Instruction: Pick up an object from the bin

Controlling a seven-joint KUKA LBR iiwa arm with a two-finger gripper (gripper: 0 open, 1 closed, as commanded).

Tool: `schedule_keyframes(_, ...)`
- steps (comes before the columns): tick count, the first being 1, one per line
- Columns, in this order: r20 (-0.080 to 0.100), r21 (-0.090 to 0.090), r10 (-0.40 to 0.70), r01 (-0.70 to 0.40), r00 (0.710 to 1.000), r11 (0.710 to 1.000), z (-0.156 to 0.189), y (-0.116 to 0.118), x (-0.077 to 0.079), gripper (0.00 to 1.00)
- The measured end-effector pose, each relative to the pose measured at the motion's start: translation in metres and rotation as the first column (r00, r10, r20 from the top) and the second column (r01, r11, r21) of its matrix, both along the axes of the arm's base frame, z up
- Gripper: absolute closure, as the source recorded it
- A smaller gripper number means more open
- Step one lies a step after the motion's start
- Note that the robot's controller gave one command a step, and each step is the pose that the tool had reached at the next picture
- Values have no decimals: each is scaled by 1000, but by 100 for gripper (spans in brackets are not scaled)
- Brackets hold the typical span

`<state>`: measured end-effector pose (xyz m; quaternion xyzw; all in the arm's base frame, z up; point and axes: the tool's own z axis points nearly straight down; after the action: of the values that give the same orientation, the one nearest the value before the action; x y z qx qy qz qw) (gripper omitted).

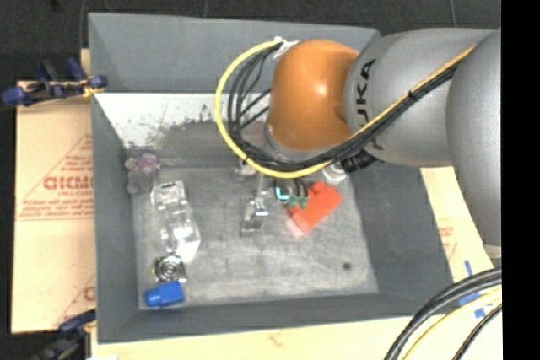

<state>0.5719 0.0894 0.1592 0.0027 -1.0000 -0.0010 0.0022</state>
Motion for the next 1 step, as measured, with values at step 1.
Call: schedule_keyframes(1, 4, -5, 121, -121, 993, 993, -40, -70, 0, 0)
